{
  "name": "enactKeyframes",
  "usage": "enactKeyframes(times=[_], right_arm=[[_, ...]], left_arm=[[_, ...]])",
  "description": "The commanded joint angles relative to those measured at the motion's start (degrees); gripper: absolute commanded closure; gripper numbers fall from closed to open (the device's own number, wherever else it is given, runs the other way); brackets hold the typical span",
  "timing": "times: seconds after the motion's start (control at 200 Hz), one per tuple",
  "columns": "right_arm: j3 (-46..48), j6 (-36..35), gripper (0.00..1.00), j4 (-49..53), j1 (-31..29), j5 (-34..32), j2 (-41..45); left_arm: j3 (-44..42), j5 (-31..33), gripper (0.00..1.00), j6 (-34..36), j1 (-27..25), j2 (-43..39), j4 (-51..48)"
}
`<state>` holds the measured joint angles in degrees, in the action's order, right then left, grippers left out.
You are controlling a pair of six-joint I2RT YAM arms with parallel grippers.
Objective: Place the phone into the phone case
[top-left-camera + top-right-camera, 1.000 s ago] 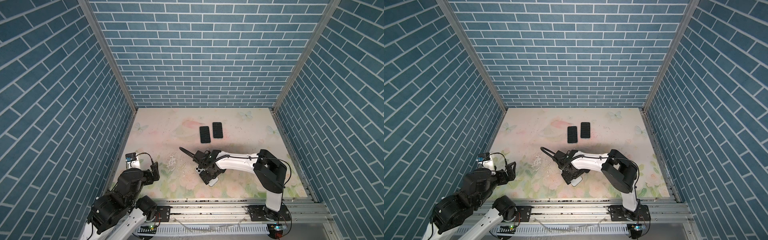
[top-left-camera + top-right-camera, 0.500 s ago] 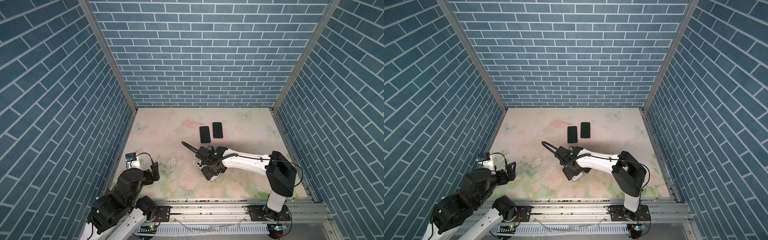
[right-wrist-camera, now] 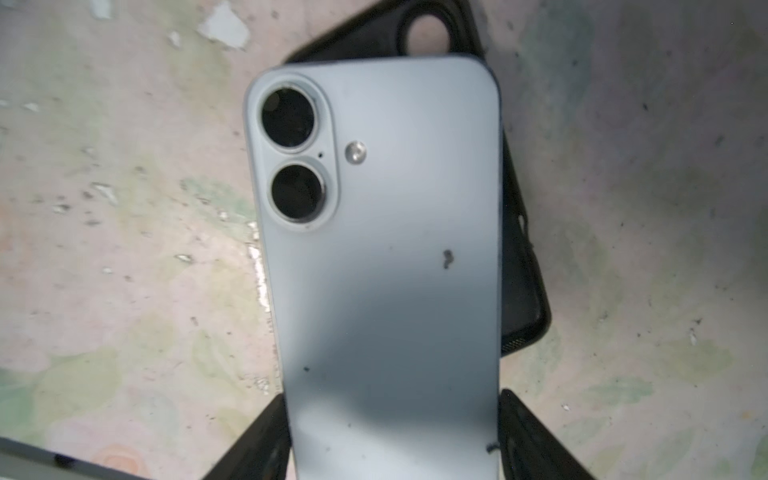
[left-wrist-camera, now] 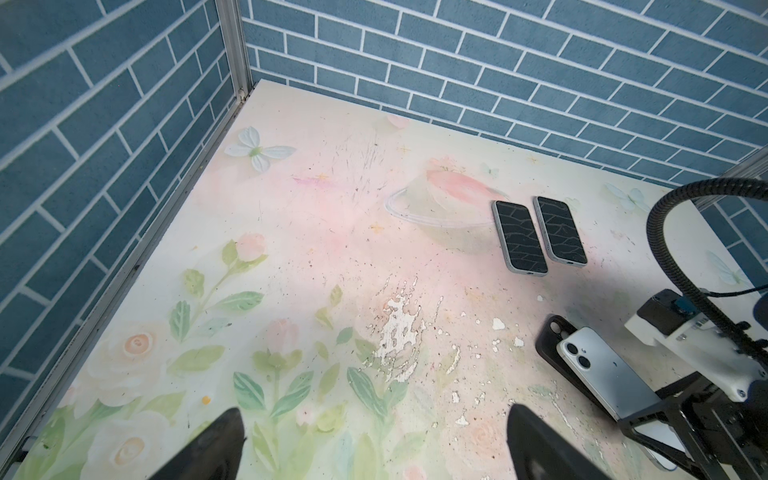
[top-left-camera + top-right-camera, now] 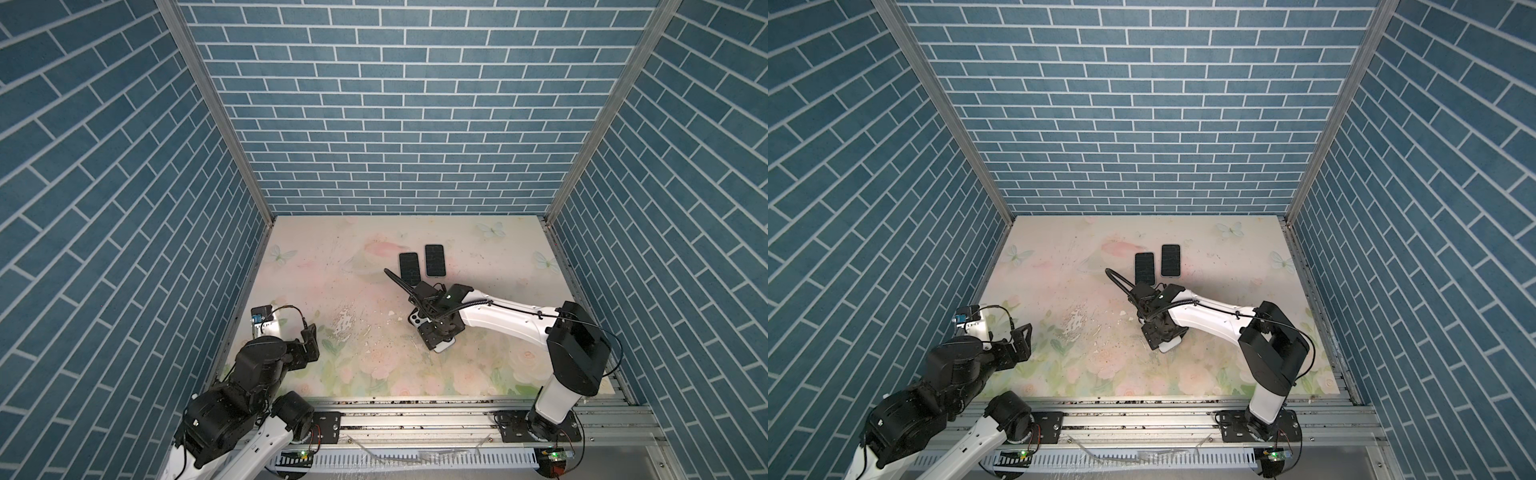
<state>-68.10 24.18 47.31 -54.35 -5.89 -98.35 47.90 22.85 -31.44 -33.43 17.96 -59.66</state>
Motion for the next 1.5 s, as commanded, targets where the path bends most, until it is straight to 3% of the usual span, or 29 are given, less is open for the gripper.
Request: enactKeyframes(times=[0.0, 0.435, 0.675, 0.83, 0.955, 1.49], right_arm=[[0.8, 2.1, 0.34, -0.5, 1.9, -1.6, 0.9], [0.2, 6.7, 0.35, -5.7, 3.5, -3.2, -1.0], [-2.0, 9.0, 0.34, -7.8, 3.5, -0.4, -4.4], [-2.5, 8.8, 0.16, -7.5, 3.6, 0.6, -5.4], [-2.5, 8.3, 0.11, -7.0, 3.6, 0.3, -4.6], [-5.1, 8.2, 0.22, -6.7, 5.6, 0.4, -8.4]], left_arm=[[-0.5, -0.2, 0.00, 0.7, 0.6, 0.2, 0.2], [-0.5, -0.3, 0.01, 0.6, 0.7, 0.2, 0.2], [-0.6, -0.3, 0.00, 0.6, 0.8, 0.2, 0.2], [-0.6, -0.3, 0.01, 0.7, 0.8, 0.2, 0.2], [-0.6, -0.4, 0.00, 0.7, 0.9, 0.2, 0.2], [-0.6, -0.4, 0.01, 0.7, 1.0, 0.1, 0.3]])
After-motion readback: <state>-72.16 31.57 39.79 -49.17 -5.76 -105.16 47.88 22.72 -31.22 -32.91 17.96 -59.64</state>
